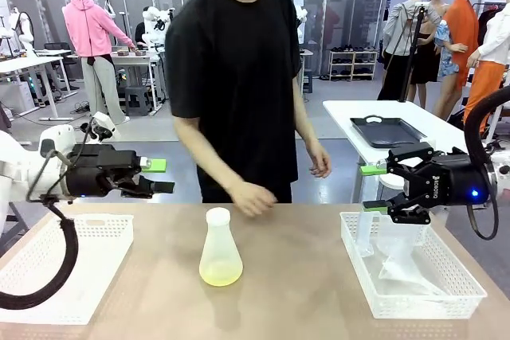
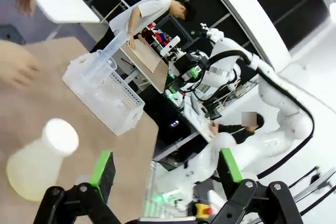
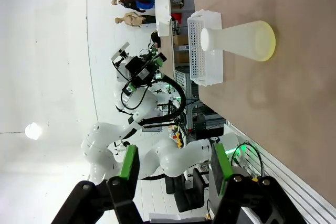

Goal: Prepare the solutions needed for the experiment.
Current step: When the human places the Big flask in the center of the table, pick up the Big flask and place it in the left Organizing basket.

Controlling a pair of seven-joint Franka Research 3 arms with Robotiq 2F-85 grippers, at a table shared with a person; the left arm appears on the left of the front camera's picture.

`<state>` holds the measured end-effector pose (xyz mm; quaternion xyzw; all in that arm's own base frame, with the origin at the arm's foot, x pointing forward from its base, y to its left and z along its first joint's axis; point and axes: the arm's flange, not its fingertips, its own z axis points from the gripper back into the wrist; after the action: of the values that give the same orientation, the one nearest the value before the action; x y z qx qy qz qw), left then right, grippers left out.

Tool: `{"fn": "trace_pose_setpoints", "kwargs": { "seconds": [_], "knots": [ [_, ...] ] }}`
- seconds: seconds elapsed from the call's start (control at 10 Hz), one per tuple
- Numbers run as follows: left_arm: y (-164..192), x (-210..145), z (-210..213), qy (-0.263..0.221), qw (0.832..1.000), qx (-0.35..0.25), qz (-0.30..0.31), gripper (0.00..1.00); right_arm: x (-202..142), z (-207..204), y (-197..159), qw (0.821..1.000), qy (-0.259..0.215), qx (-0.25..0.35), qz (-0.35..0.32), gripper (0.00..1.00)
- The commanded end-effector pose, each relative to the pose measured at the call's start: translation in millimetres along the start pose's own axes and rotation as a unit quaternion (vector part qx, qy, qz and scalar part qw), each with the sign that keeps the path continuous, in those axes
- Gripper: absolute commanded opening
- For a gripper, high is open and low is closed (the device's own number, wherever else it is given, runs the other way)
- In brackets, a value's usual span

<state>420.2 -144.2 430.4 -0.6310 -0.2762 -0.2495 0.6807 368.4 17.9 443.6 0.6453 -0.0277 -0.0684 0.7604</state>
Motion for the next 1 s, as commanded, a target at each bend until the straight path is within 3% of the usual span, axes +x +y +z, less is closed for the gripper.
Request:
{"fn": "trace_pose_setpoints", "kwargs": {
  "seconds": [0.0, 0.7, 0.8, 0.9],
  "knots": [
    [23, 7, -13, -0.012, 0.999, 0.01, -0.036, 1.0, 1, 0, 1, 1.0, -0.001, 0.007, -0.001, 0.7],
    [18, 3, -3, -0.002, 0.999, 0.003, -0.033, 1.0, 1, 0, 1, 1.0, -0.001, 0.007, -0.001, 0.7],
    [36, 6, -10, -0.027, 0.997, 0.001, -0.073, 1.0, 1, 0, 1, 1.0, -0.001, 0.007, -0.001, 0.7],
    [44, 5, -10, -0.031, 0.99, 0.041, -0.128, 1.0, 1, 0, 1, 1.0, -0.001, 0.007, -0.001, 0.7]
  ]
}}
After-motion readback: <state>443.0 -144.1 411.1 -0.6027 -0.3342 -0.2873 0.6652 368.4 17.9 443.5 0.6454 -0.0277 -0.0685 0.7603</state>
